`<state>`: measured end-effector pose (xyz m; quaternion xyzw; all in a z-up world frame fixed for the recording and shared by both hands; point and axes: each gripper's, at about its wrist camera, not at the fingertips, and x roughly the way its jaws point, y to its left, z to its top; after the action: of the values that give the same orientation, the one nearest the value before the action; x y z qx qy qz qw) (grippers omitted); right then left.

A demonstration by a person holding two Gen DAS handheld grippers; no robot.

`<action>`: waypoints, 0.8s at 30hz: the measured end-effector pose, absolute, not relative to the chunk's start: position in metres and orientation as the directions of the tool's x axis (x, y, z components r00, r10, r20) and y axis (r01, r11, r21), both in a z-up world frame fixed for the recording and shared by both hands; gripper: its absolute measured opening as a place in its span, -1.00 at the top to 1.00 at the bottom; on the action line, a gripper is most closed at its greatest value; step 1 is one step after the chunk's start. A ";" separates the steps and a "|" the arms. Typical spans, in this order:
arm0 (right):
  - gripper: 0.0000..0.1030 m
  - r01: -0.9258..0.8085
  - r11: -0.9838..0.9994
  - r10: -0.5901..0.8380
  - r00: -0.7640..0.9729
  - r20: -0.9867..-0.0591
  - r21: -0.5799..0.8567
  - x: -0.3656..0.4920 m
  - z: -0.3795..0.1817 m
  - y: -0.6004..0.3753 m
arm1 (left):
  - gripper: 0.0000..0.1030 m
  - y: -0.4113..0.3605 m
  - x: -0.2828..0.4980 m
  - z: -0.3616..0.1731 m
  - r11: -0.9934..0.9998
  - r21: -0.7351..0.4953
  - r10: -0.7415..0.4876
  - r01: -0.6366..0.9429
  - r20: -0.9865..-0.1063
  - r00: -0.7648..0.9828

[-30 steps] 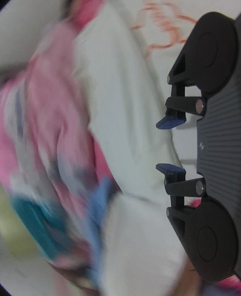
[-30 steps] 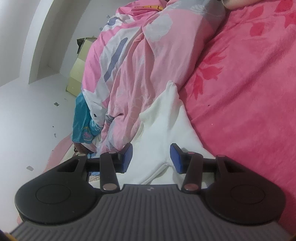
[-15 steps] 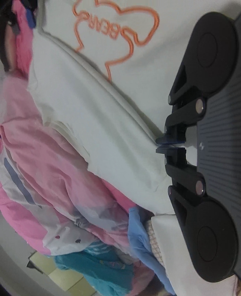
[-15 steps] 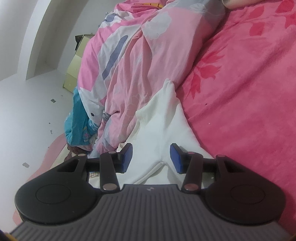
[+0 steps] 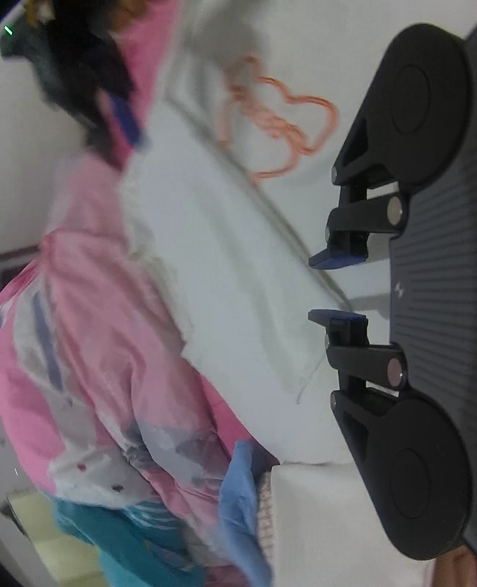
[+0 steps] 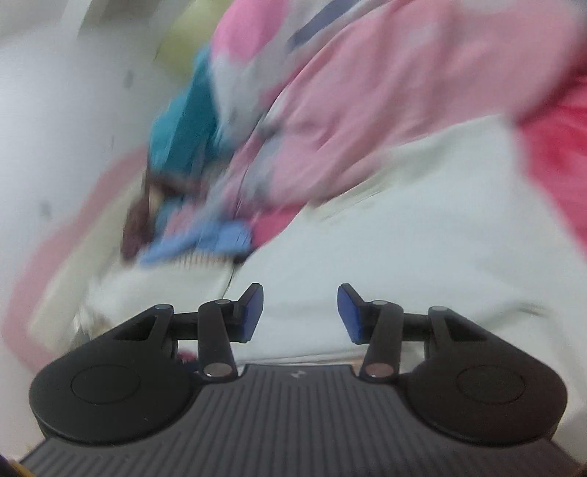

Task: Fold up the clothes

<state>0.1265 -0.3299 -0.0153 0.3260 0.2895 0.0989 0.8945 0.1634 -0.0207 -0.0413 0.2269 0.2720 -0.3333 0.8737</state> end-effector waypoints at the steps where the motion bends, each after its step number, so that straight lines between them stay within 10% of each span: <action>1: 0.14 0.002 0.794 0.374 0.787 -0.491 0.608 0.148 -0.014 -0.315 | 0.44 -0.022 0.168 -0.043 0.698 0.210 -0.443 0.685 -0.625 0.643; 7: 0.27 0.016 0.916 0.304 0.626 -0.718 0.401 0.269 -0.055 -0.249 | 0.46 -0.023 0.186 -0.064 0.757 0.196 -0.362 0.623 -0.668 0.650; 12: 0.33 0.039 0.979 0.119 0.689 -0.715 0.200 0.329 -0.064 -0.228 | 0.43 -0.017 0.183 -0.067 0.760 0.189 -0.373 0.622 -0.657 0.655; 24: 0.31 -0.038 0.944 0.285 0.589 -0.756 0.327 0.297 -0.063 -0.198 | 0.28 -0.009 0.179 -0.071 0.761 0.178 -0.392 0.624 -0.640 0.661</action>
<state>0.2971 -0.1979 -0.0630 0.1395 0.4437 0.0916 0.8805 0.1788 -0.0092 -0.0708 0.1952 0.2966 -0.2855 0.8901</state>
